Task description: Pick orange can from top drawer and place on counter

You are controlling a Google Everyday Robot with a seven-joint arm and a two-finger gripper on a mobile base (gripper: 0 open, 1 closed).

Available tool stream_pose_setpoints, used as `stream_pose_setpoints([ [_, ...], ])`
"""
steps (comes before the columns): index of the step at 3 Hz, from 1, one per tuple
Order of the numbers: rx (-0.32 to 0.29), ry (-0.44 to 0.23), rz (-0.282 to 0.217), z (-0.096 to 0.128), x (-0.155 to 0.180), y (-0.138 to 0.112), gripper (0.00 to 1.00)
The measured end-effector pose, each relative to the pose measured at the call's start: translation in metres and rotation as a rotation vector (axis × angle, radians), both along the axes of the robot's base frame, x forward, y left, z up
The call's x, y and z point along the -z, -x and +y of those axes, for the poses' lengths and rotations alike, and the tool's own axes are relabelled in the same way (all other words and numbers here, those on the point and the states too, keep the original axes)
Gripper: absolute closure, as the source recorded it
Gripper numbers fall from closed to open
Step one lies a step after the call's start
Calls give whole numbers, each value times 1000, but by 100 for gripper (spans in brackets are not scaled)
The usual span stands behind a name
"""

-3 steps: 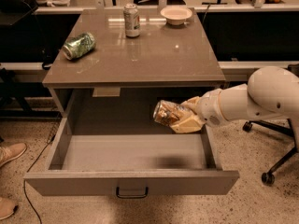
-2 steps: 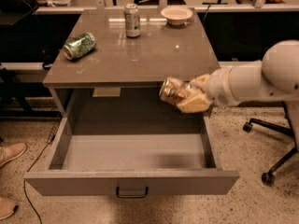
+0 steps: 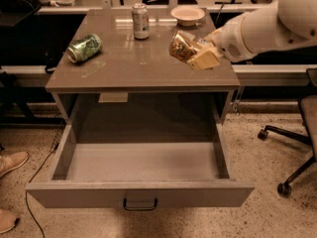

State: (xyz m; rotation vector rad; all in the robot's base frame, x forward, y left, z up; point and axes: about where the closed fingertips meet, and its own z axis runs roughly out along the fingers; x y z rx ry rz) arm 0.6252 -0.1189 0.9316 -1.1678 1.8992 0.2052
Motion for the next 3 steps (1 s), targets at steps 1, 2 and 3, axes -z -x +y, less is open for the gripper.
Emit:
stream_pose_setpoints([
  [1, 35, -4, 18, 8, -15, -38, 100],
  [2, 46, -11, 48, 20, -15, -66, 100],
  [3, 52, -10, 93, 31, -6, -87, 82],
])
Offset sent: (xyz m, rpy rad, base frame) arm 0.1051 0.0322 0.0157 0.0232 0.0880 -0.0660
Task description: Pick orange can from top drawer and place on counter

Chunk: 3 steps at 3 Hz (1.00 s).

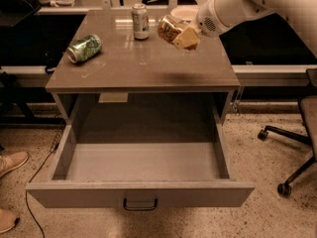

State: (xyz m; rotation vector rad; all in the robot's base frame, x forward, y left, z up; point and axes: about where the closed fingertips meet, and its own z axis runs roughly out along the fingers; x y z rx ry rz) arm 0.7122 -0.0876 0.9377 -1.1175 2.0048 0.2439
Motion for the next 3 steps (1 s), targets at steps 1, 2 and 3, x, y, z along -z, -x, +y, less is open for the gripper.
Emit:
stream_pose_setpoints([
  [1, -6, 3, 45, 12, 15, -13, 59],
  [2, -19, 0, 86, 21, 35, -21, 36],
  [3, -35, -3, 129, 29, 59, -27, 12],
])
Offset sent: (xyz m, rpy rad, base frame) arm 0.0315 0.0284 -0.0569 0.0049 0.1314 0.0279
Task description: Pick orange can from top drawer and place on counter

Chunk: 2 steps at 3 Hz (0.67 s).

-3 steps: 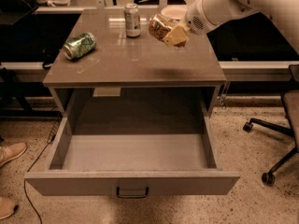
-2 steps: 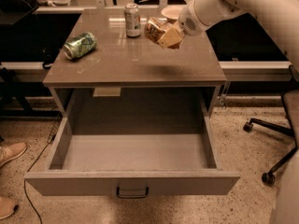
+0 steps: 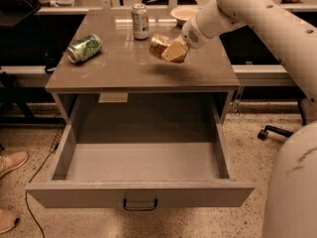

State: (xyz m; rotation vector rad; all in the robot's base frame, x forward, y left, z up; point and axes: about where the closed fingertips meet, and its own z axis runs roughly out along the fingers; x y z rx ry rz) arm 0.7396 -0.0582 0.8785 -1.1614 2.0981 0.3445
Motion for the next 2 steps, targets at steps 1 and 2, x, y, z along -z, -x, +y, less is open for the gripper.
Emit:
stream_pose_setpoints([
  [1, -23, -1, 60, 6, 30, -6, 0],
  [2, -18, -4, 51, -3, 28, -1, 0],
])
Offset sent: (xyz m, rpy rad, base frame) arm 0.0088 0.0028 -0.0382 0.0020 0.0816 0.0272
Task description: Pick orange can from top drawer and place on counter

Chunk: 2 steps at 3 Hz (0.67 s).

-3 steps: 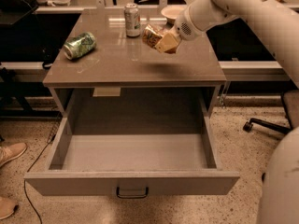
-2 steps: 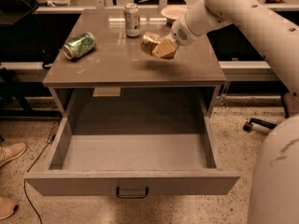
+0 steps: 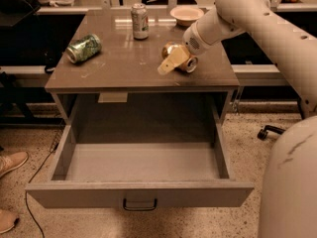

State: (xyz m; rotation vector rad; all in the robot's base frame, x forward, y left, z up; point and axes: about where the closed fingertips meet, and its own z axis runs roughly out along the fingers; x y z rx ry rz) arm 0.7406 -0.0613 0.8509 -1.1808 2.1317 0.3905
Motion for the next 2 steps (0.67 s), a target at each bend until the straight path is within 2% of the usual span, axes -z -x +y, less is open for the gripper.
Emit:
stream_pose_setpoints([
  [1, 25, -31, -61, -17, -25, 20, 0],
  [2, 116, -84, -147, -67, -51, 64, 0],
])
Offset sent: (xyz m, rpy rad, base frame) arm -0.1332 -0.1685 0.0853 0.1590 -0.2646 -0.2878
